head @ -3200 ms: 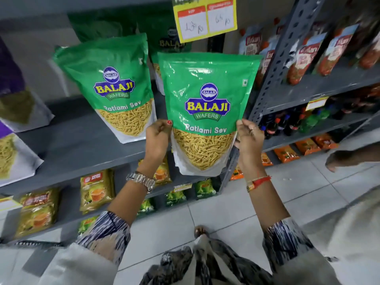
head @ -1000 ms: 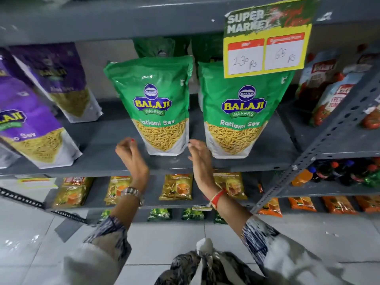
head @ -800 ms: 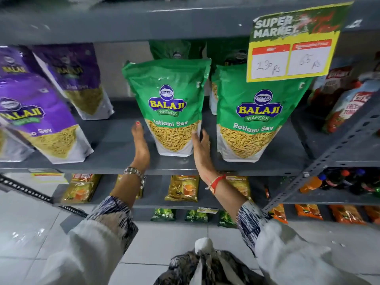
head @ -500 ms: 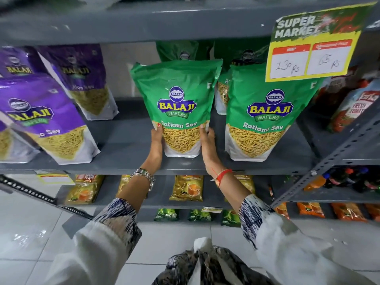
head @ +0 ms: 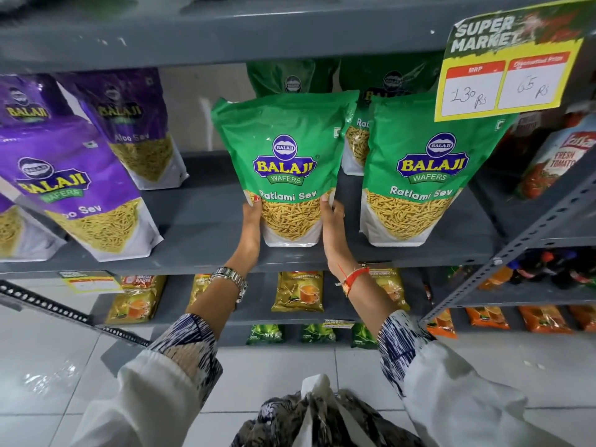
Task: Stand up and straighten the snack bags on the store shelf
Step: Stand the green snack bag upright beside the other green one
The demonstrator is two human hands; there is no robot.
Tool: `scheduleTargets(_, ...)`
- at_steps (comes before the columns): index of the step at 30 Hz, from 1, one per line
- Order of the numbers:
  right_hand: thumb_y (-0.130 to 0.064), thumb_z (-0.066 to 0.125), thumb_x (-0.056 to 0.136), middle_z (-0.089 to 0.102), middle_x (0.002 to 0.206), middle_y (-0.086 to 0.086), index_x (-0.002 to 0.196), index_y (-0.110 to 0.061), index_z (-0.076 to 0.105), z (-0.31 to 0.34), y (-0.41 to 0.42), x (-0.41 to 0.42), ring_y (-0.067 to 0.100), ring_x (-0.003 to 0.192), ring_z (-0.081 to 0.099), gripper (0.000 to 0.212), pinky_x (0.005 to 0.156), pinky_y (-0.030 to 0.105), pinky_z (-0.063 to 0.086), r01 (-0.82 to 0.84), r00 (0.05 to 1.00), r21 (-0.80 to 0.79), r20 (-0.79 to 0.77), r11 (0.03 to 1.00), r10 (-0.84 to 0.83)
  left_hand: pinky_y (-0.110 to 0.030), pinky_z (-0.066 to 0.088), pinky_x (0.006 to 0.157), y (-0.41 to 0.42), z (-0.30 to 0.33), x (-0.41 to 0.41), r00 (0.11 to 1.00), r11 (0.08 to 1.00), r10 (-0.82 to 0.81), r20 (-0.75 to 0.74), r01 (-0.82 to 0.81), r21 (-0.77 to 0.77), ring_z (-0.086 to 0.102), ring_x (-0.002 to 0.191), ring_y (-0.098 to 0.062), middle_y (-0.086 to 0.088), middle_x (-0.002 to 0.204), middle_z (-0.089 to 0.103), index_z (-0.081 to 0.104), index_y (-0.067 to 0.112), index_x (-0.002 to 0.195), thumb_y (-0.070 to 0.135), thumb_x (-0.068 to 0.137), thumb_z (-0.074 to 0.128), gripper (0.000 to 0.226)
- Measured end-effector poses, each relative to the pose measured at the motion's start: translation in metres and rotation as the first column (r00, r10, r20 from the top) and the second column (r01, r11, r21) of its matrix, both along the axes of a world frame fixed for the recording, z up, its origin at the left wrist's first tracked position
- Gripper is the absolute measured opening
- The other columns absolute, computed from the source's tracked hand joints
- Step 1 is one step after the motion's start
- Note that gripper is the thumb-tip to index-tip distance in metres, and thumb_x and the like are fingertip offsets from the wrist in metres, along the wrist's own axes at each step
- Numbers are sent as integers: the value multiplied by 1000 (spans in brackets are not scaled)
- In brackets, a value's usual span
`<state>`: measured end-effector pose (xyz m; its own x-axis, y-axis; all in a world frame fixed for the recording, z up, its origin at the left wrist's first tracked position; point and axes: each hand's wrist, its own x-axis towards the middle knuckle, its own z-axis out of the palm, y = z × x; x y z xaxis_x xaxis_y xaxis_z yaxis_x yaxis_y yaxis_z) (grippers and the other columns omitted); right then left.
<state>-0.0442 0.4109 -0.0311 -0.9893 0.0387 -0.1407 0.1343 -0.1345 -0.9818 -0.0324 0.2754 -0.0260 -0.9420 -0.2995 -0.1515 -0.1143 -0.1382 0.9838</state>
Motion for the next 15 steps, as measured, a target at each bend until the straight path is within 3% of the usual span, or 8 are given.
scheduleTargets(3, -46, 43, 92, 43, 139, 8, 136, -16, 32, -2, 0, 0, 20, 126, 44, 54, 106, 39, 36, 9, 1000, -7, -2, 1000, -9, -22, 38, 89, -3, -4, -2, 1000, 1000, -2, 3, 2, -9, 49, 105, -9, 0, 125, 47, 29, 11, 135, 37, 95, 29, 48)
scheduleTargets(6, -57, 49, 81, 50, 134, 9, 131, -18, 40, -5, -4, 4, 23, 123, 49, 64, 106, 44, 40, 78, 997, -16, 13, 997, -78, -13, 42, 78, -4, -6, -2, 1000, 1000, 4, -7, -5, -12, 51, 98, -4, 0, 122, 48, 30, 8, 135, 36, 95, 30, 49)
scheduleTargets(8, -62, 51, 75, 55, 125, 9, 122, -20, 48, -9, -6, 10, 25, 118, 50, 62, 103, 48, 41, 195, 981, 49, -22, 980, -194, -13, 42, 78, -6, -6, -2, 999, 999, 44, -3, -44, -10, 51, 95, 0, -1, 121, 49, 32, 7, 134, 36, 95, 30, 49)
scheduleTargets(12, -46, 53, 81, 51, 108, -2, 104, -22, 52, -18, -15, 38, 26, 108, 48, 33, 96, 50, 42, 312, 939, 79, -179, 947, -295, -33, 36, 107, -23, -16, 7, 984, 983, 172, -35, -174, -59, 46, 124, -16, -5, 138, 46, 39, 17, 130, 45, 91, 36, 48)
scheduleTargets(15, -37, 54, 82, 50, 109, 10, 94, -34, 51, -19, -34, 58, 25, 103, 50, 13, 93, 38, 45, 167, 958, 26, -239, 986, -156, -32, 44, 93, -40, -19, 25, 931, 937, 326, -163, -341, -75, 51, 113, -17, -6, 132, 49, 47, 32, 115, 40, 89, 40, 27)
